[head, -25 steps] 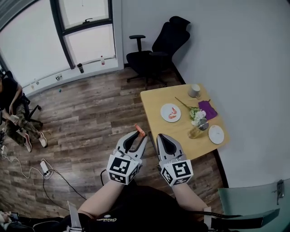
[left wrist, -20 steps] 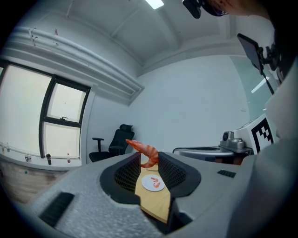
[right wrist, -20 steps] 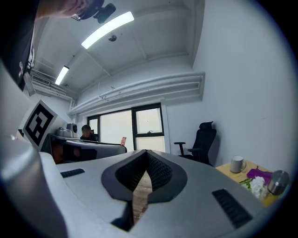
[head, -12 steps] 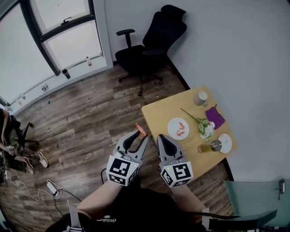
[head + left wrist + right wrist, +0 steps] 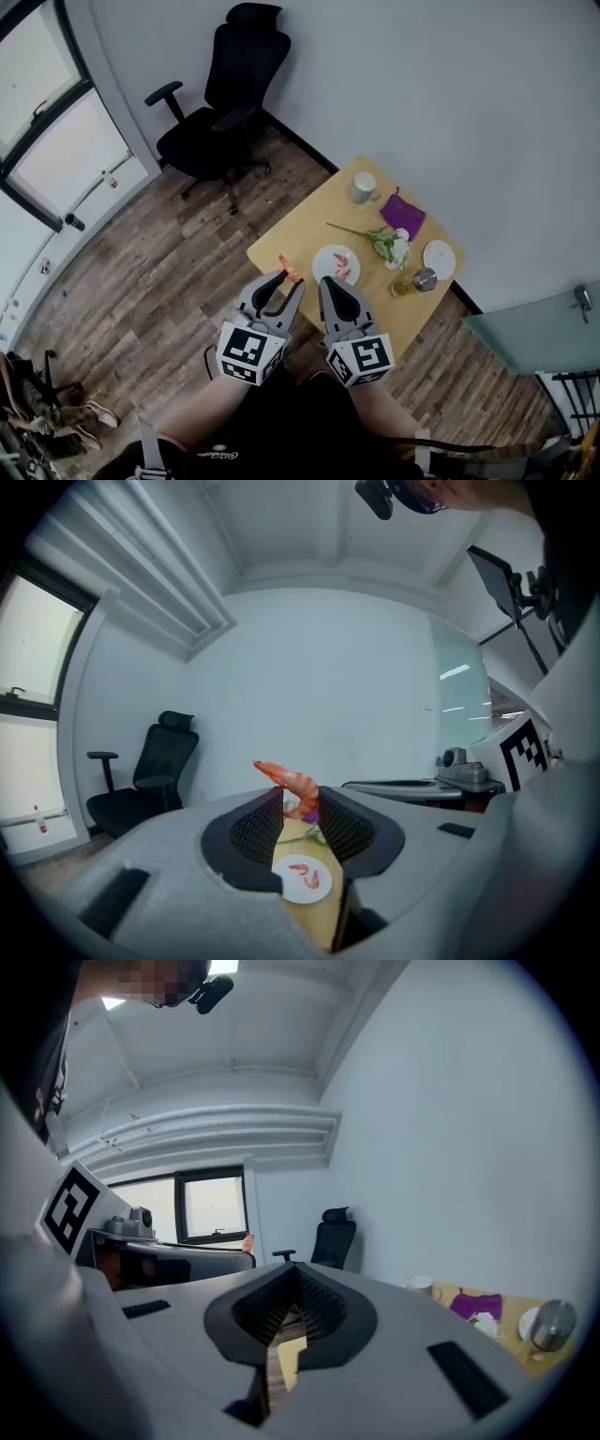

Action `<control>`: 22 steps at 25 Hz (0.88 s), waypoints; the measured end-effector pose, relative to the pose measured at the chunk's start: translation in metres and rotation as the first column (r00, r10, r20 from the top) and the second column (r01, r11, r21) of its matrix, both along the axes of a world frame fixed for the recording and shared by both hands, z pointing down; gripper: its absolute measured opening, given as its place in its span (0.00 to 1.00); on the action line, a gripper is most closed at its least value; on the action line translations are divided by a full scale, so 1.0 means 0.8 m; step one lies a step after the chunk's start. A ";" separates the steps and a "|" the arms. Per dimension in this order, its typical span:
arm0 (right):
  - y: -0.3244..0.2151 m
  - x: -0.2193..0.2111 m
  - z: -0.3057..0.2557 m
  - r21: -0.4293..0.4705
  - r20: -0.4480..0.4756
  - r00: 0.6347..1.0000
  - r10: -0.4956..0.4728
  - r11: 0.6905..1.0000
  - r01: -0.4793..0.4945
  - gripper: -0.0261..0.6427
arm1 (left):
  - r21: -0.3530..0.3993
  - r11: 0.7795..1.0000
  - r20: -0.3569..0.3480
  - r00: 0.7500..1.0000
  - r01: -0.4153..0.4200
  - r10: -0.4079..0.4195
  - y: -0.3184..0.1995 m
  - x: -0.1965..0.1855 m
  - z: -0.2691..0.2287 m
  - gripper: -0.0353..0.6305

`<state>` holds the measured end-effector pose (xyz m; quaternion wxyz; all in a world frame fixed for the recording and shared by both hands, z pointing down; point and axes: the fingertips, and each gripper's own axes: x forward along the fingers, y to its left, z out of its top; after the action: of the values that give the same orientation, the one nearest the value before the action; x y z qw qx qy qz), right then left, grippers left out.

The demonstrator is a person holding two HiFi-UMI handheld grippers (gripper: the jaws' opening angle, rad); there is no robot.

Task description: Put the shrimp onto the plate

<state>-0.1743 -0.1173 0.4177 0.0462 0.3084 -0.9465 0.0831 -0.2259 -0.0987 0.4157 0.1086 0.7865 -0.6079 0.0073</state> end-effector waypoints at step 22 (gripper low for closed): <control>-0.077 0.131 -0.030 0.025 0.058 0.985 0.160 0.987 -0.161 0.04 | 0.049 0.980 0.052 0.980 -0.192 0.190 -0.084 0.141 -0.036 0.23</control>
<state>-0.0692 -0.1787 0.3936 0.0085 0.3819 -0.9206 0.0813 -0.1129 -0.1656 0.3872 0.0717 0.8435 -0.5319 0.0196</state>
